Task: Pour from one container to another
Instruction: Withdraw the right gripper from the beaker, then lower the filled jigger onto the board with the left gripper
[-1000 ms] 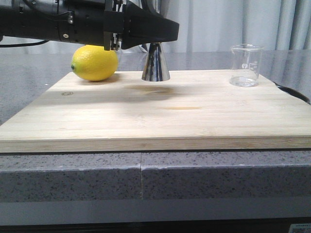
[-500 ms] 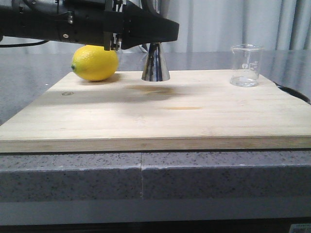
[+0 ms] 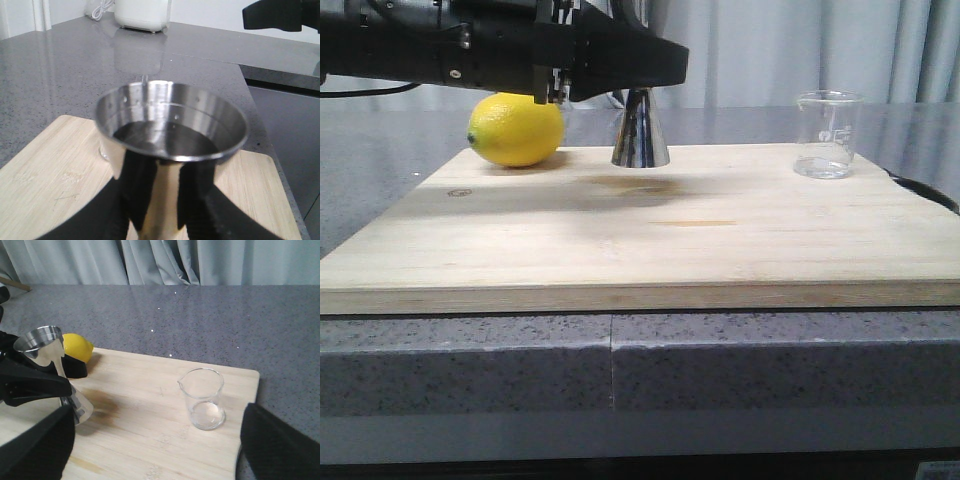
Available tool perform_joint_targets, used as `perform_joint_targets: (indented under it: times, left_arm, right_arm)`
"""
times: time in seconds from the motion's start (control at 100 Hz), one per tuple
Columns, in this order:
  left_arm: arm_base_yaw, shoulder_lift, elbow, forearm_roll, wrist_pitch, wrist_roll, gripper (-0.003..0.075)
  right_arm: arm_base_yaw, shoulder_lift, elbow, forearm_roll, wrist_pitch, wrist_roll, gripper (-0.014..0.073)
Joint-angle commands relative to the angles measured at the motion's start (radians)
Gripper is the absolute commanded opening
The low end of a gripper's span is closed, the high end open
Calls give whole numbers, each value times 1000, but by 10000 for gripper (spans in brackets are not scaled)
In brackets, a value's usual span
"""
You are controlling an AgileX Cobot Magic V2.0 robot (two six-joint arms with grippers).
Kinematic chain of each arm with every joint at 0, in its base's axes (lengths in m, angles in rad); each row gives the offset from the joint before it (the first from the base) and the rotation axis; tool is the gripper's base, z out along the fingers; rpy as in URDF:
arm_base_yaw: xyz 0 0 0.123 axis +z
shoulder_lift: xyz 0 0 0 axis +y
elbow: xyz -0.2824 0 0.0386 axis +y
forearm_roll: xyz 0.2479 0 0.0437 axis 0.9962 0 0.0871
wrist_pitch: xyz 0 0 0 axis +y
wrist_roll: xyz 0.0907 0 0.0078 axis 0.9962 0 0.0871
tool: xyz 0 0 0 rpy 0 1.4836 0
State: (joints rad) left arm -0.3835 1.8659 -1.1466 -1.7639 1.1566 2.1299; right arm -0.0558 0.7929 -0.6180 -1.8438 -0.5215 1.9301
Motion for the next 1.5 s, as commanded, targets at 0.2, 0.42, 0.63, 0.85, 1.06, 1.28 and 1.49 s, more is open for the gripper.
perform_joint_targets:
  times: [0.2, 0.42, 0.63, 0.85, 1.06, 1.28, 1.49]
  left_arm:
    - [-7, -61, -28, -87, 111, -7, 204]
    - [-7, -61, -28, -87, 104, -7, 205]
    - [-7, -47, -28, -89, 44, -7, 204]
    - [-7, 8, -28, -89, 35, -7, 204]
    - [-7, 45, -28, -89, 35, -7, 204]
    - [-7, 45, -28, -89, 35, -7, 205]
    - [-7, 45, -28, -87, 35, -3, 253]
  right_arm:
    - [-4, -7, -26, -23, 24, -2, 608]
    - [-4, -7, -26, -23, 24, -2, 608]
    - [-4, -7, -26, -23, 24, -2, 608]
    - [-4, -7, -26, -23, 24, -2, 608]
    - [-4, -7, -26, -23, 24, -2, 608]
    - [-4, -7, -26, -23, 24, -2, 608]
    - [-4, -7, -26, -23, 24, -2, 608]
